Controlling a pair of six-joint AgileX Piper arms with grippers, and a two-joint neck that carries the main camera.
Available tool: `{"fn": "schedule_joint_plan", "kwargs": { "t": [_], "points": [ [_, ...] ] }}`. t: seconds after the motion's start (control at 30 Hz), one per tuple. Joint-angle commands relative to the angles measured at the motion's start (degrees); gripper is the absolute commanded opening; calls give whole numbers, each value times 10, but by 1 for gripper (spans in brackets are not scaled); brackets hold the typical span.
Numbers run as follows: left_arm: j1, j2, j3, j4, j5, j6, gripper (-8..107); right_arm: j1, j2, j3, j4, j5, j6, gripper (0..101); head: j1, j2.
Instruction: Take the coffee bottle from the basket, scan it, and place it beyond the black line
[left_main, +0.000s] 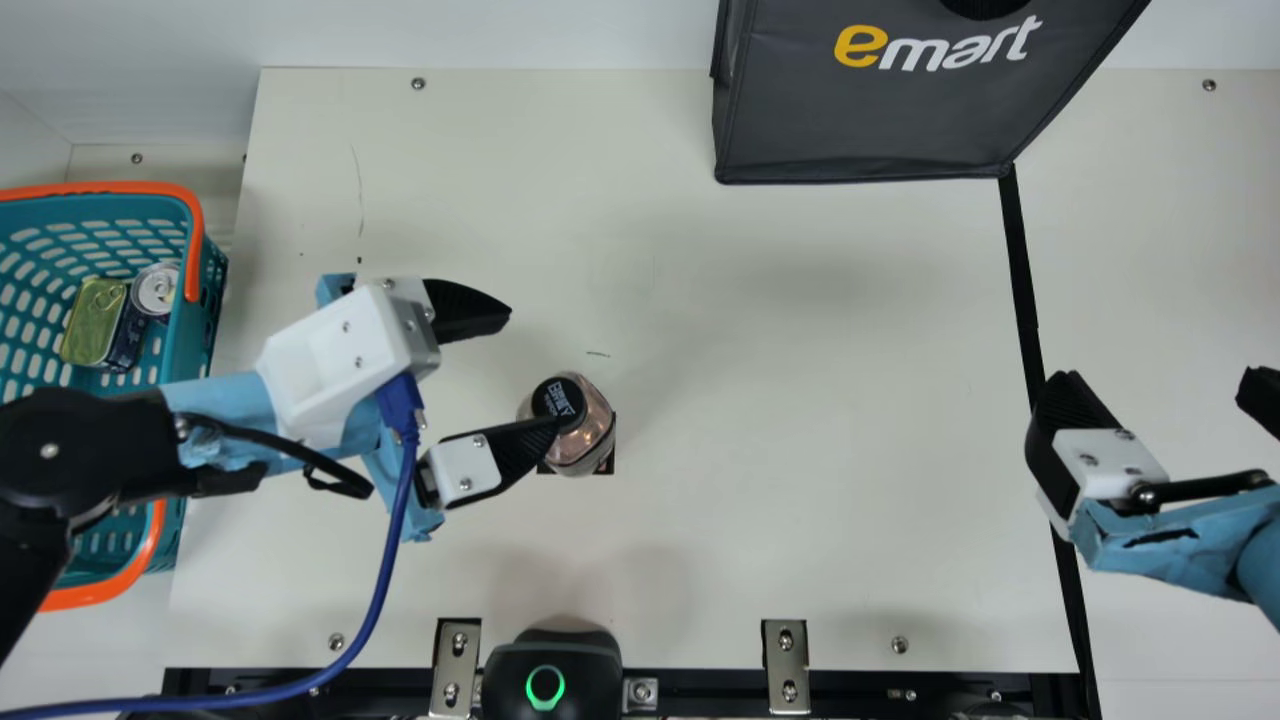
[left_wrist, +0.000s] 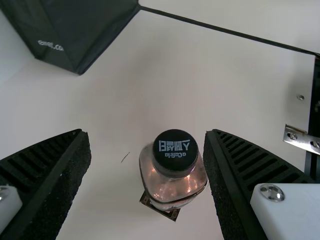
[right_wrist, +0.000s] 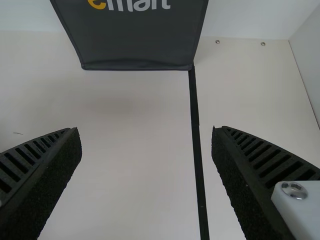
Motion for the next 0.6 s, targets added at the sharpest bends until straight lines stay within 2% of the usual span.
{"fn": "schedule_joint_plan", "kwargs": {
  "t": [0.0, 0.57],
  "points": [
    [0, -6, 2, 9, -8, -18, 90, 0, 0, 0, 0, 0, 0, 91, -16, 1],
    [-13, -59, 27, 94, -87, -120, 90, 0, 0, 0, 0, 0, 0, 91, -16, 1]
  ]
}}
